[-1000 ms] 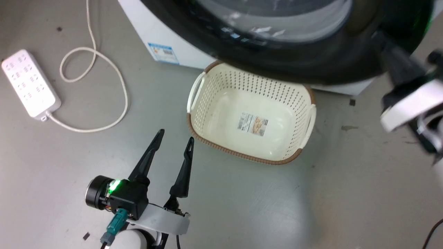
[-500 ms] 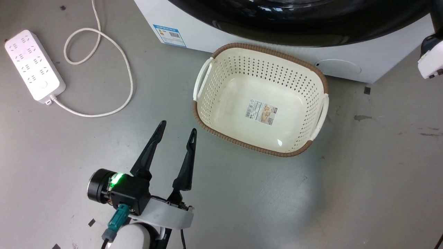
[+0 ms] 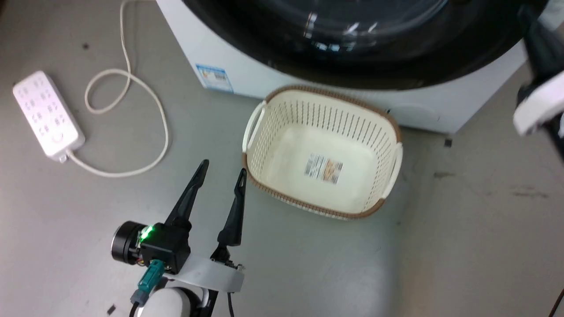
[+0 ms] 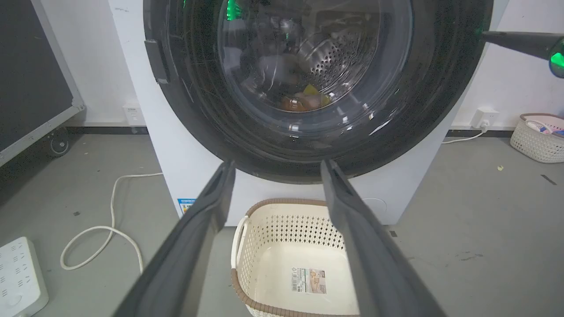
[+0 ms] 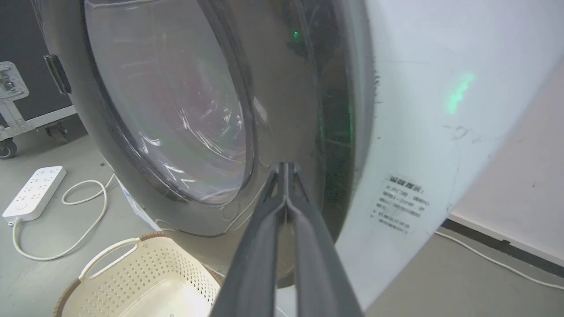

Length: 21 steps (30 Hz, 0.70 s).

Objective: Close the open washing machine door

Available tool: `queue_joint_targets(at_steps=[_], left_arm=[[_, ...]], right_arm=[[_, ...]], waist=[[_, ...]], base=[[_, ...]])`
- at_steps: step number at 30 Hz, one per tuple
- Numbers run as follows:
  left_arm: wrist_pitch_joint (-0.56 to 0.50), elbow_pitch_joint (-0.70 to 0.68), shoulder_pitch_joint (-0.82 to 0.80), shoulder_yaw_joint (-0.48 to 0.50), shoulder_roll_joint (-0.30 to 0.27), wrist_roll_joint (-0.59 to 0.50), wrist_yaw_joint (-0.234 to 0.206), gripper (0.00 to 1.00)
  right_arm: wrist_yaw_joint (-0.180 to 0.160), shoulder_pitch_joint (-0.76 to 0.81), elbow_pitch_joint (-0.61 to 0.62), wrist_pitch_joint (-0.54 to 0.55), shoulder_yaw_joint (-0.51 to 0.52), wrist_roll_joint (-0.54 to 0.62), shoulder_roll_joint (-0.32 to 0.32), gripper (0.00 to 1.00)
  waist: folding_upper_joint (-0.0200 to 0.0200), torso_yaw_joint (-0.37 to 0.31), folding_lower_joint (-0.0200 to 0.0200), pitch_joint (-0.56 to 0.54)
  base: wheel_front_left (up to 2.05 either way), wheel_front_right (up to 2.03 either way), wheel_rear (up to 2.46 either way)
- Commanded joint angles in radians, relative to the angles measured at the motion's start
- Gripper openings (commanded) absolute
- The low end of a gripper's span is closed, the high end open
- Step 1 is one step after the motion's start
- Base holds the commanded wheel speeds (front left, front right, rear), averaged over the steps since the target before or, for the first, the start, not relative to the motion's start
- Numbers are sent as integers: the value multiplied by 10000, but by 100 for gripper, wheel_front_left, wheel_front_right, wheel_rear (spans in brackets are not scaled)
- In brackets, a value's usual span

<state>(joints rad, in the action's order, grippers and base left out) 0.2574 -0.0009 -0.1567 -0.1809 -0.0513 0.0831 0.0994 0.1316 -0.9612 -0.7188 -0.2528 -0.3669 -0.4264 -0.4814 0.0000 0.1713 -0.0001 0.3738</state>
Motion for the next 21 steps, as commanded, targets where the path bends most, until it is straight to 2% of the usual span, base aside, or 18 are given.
queue_joint_targets(at_steps=[1,2,7,10,15,21], left_arm=[[43,70,126,61,9,61,17,100],[43,108,171,94,9,72,30,100],[43,360,495,267,9,139,99,100],[43,528,716,420,-4,175,141,100],[43,848,1112,549,-15,314,210,100],[43,1191,1387,727,-61,449,254,100]], right_arm=[[-9,508,55,-66,-22,-100,51,48],[-9,763,162,-75,32,-172,83,100],[-9,2413,1495,-85,779,-8,307,100],[-9,3670,2406,-87,1496,167,652,100],[-9,5762,3879,-88,2741,1081,1506,100],[-9,7676,5349,-88,3944,2069,2927,100]], waist=[[0,-142,1,-567],[0,-189,1,-750],[0,-475,1,-1784],[0,-651,1,-2347],[0,-855,1,-3120],[0,-1057,1,-3606]], base=[[0,0,0],[0,0,0],[0,0,0],[0,0,0],[0,0,0],[0,0,0]])
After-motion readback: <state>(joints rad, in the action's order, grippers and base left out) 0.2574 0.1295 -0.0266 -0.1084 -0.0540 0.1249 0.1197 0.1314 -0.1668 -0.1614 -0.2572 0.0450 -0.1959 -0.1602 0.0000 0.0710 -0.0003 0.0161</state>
